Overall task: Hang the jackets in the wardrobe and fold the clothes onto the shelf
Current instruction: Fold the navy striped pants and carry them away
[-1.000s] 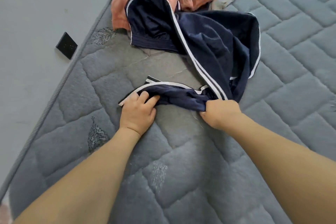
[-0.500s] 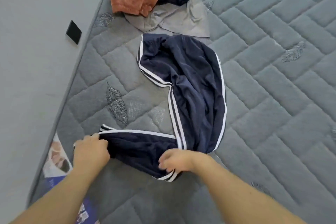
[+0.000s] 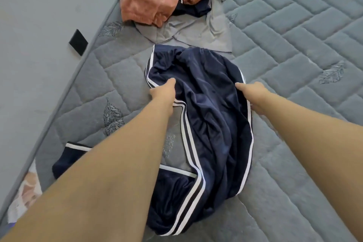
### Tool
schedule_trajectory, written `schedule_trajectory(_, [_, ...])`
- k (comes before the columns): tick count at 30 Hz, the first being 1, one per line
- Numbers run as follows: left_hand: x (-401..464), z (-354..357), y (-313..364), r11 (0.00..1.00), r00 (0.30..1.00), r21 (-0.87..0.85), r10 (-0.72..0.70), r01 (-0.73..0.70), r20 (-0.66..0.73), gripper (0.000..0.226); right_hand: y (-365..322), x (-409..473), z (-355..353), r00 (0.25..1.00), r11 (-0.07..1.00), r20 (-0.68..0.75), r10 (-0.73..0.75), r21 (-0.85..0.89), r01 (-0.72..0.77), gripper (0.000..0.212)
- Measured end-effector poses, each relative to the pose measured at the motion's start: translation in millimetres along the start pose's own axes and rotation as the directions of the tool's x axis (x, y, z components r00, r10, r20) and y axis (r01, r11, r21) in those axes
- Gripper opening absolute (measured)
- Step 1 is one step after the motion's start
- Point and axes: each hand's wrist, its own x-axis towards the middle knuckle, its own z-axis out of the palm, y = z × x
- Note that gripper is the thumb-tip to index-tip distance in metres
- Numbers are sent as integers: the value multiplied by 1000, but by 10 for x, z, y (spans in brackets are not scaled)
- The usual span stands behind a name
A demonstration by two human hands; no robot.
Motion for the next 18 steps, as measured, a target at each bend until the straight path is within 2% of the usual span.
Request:
schedule_trajectory(2, [202, 82, 217, 996, 999, -92, -21, 18, -37, 38, -39, 91, 59, 997, 997, 71, 4, 81, -10, 43])
schedule_trajectory(3, [263, 122, 304, 997, 999, -77, -12, 8, -48, 32, -50, 89, 62, 994, 992, 112, 13, 126, -27, 40])
schedule_trajectory(6, [172, 316, 435, 981, 989, 126, 146, -150, 38, 13, -28, -102, -214, 950, 922, 309, 35, 356, -150, 43])
schedule_trajectory(8, [-74, 573, 444, 902, 945, 281, 305, -327, 119, 15, 66, -289, -587, 921, 827, 391, -1, 518, -218, 46])
schedule_trajectory(10, [-430, 949, 424, 832, 888, 325, 379, -450, 261, 26, 206, -438, -1094, 930, 716, 363, -54, 664, -217, 53])
schedule_trajectory(13, [-1142, 1641, 364, 774, 814, 357, 328, -522, 479, 33, 530, -655, -1933, 958, 516, 274, -88, 835, -191, 71])
schedule_trajectory(16, [-1948, 2354, 287, 780, 738, 301, 282, -549, 613, 40, 890, -881, -2723, 969, 295, 215, -125, 940, -171, 64])
schedule_trajectory(18, [-2532, 2836, 198, 758, 667, 299, 230, -579, 708, 40, 1186, -1043, -3265, 986, 169, 115, -120, 981, -94, 54])
